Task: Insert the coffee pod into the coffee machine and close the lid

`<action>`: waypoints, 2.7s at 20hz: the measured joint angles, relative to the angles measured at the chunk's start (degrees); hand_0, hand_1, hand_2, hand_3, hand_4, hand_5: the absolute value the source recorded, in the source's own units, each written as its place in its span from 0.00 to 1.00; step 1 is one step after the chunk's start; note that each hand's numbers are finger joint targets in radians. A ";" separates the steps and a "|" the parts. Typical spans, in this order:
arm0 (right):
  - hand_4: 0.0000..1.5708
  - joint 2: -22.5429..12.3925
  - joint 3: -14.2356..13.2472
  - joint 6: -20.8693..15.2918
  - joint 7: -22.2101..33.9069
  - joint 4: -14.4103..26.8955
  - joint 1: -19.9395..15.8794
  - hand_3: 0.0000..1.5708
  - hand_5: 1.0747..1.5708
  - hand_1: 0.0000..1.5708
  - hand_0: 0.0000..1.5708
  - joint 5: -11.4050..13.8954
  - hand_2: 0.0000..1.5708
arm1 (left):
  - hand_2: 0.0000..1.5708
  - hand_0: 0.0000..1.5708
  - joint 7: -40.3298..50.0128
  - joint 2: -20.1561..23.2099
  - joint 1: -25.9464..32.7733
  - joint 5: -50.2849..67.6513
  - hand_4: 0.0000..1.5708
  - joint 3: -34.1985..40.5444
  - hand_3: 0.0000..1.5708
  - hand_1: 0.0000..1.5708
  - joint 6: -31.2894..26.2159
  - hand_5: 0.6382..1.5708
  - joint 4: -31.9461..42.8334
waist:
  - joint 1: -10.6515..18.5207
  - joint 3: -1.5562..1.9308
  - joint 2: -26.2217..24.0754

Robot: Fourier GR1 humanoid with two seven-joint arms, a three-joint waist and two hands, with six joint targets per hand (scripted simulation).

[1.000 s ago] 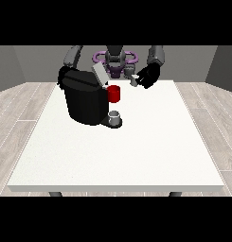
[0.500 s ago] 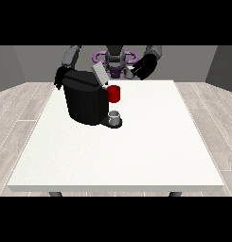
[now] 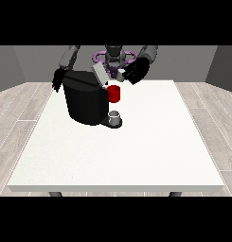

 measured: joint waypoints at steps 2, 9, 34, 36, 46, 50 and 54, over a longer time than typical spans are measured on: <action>0.00 0.04 0.66 0.99 -0.42 -0.51 -1.26 0.00 1.00 0.00 0.00 0.02 0.00 | 0.94 0.94 0.81 0.61 -2.03 0.07 0.41 0.89 0.86 0.94 0.72 1.00 0.80 | -1.00 0.00 1.69; 0.18 -0.15 1.25 3.27 -2.12 0.19 -4.08 0.00 1.00 0.00 0.00 -0.17 0.00 | 0.96 0.96 1.12 3.76 -6.99 1.54 0.38 3.97 0.91 0.96 1.11 1.00 2.60 | -2.25 -0.01 6.06; 0.20 -1.15 -0.11 3.57 -3.63 6.28 -11.99 0.00 1.00 0.00 0.00 0.07 0.00 | 0.91 0.89 1.55 9.21 -13.46 0.64 0.40 4.90 0.89 0.89 1.31 1.00 4.86 | -4.60 -0.03 12.62; 0.22 -0.96 -0.07 3.73 -4.13 5.93 -12.57 0.00 1.00 0.00 0.00 -0.07 0.00 | 0.88 0.87 1.27 10.38 -14.67 0.90 0.35 5.58 0.80 0.87 1.14 1.00 5.26 | -5.15 -0.11 13.44; 0.17 -1.01 -1.33 5.13 -5.90 8.57 -6.11 0.00 1.00 0.00 0.00 -1.26 0.00 | 0.00 0.00 -7.02 2.05 -4.01 7.17 0.00 7.25 0.00 0.00 0.73 1.00 3.67 | -0.04 -0.02 5.15; 0.05 -0.86 -1.10 6.55 -7.63 8.48 0.10 0.00 1.00 0.00 0.00 -1.42 0.00 | 0.00 0.00 -11.95 -2.37 5.23 10.57 0.00 8.48 0.00 0.00 0.51 1.00 3.52 | 2.73 -0.06 -1.15; 0.06 1.11 1.26 5.69 -7.98 6.31 5.45 0.00 1.00 0.00 0.00 0.21 0.00 | 0.00 0.00 -17.15 -5.93 14.71 14.12 0.15 9.98 0.00 0.00 -0.90 1.00 4.00 | 4.91 -0.11 -8.29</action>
